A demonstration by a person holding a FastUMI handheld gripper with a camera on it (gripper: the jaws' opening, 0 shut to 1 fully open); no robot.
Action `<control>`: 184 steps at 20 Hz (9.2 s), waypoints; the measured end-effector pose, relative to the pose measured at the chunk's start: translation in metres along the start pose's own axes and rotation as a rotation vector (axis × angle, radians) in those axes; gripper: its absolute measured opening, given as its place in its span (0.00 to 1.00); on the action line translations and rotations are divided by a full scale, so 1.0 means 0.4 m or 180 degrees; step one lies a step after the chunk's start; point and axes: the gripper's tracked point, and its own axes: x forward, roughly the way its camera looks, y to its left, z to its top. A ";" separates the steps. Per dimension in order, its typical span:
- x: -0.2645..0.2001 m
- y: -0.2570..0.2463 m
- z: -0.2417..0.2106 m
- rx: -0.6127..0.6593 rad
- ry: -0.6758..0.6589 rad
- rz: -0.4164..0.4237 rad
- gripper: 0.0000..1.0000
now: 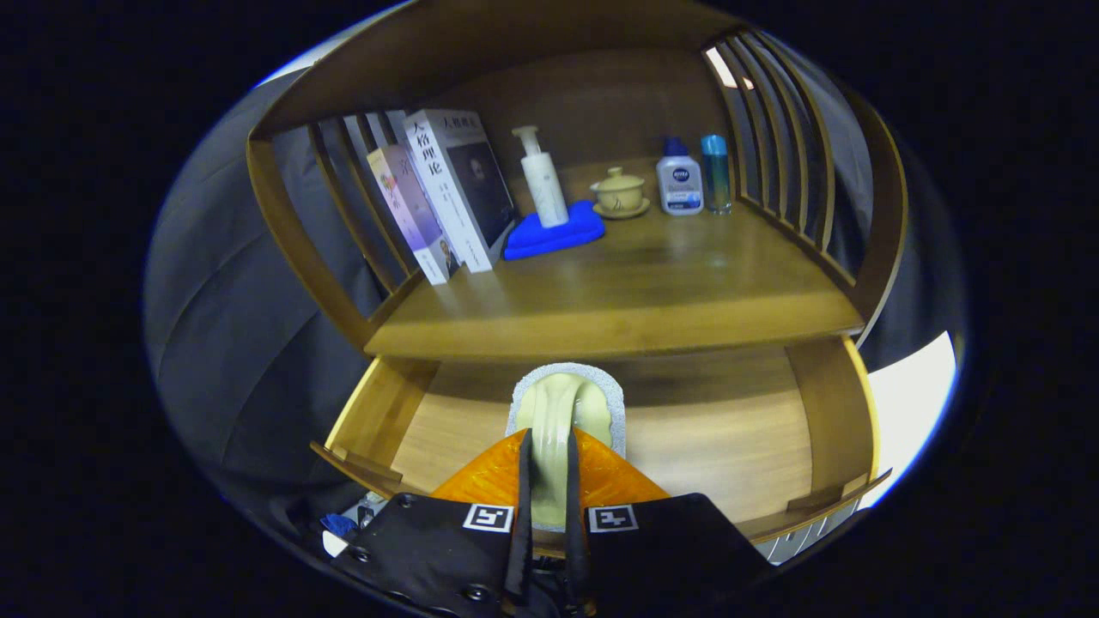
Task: Pull open the drawer, take out the items inside it, and place them on the countertop above the cabinet.
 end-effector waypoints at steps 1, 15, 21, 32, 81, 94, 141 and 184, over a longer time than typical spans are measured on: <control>-0.010 0.004 0.019 0.0022 -0.0045 0.0018 0.18; 0.113 0.000 0.337 0.0013 -0.0325 -0.0234 0.18; 0.250 -0.040 0.366 0.0041 -0.0023 -0.0446 0.18; 0.333 -0.064 0.361 0.0055 0.0372 -0.0590 0.18; -0.211 0.100 -0.069 -0.0640 -0.2030 -0.0678 0.98; -0.198 0.037 -0.280 -0.0564 -0.1874 -0.0801 0.96; 0.103 -0.039 -0.218 -0.0310 -0.1551 -0.0888 0.98; -0.113 0.047 -0.034 -0.0341 -0.1914 -0.0777 0.98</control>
